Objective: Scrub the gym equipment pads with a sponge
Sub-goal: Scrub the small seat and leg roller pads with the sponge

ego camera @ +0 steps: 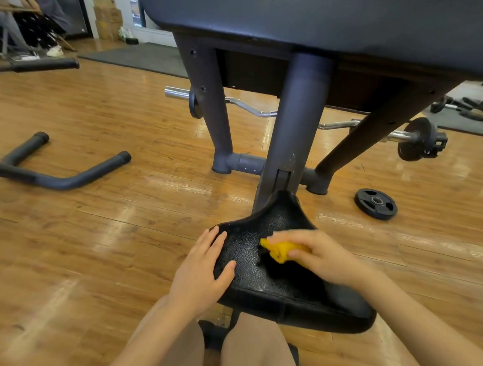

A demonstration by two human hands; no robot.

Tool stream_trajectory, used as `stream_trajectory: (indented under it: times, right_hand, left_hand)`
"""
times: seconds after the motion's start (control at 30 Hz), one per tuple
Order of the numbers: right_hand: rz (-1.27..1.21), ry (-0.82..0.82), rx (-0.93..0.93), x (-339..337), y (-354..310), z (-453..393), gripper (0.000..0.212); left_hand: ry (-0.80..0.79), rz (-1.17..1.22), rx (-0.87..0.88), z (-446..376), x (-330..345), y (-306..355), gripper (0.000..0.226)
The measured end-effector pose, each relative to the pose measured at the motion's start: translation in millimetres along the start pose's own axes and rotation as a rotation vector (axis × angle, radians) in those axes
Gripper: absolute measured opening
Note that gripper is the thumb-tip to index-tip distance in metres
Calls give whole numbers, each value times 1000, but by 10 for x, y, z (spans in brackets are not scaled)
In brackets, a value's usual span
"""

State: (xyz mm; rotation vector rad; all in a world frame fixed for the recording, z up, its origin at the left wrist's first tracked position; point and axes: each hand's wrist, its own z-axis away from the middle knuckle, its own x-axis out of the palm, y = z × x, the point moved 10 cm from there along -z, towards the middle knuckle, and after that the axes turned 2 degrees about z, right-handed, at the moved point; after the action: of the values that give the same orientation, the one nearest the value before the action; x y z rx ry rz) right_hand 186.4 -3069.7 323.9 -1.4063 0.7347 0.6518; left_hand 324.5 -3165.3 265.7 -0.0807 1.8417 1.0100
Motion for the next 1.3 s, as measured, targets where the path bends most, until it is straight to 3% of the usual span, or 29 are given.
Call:
stream_trajectory:
  times: [0.1,0.27,0.47,0.63,0.77,0.9,1.07,1.2,1.3]
  right_hand:
    - [129,64,51,-43,36,-520,39]
    - [414,27,181,252,182,-1042,33]
    - [274,17,13,403,-135,-351,41]
    - [162,-114,-108,446,-185,277,39]
    - [16,-116,-58,202,-150,179,41]
    - [127,4,-54,94,-268,-435,41]
    - [366,-77,-33,521,-328,-1035,37]
    - [298,-74,-155,596,-432,-685,41]
    - [258,-162,-213,629,-413,-239,41]
  left_hand:
    - [-24,26,-17,11,20,-21,94]
    - [-134,207,-14,52,24,-71,90]
    - [-241,233,-73,252,148,-276,121]
    - [-180,236,-60,251,136,-261,124]
    - [-184,248,-57,261,148,-266,123]
    - [-198,288,-78,267,152,-270,126]
    - [-194,412,-202,352,200,-374,142]
    - [-204,407,-248,376,262,-454,138]
    - [-201,402,-227,368,250,-437,133]
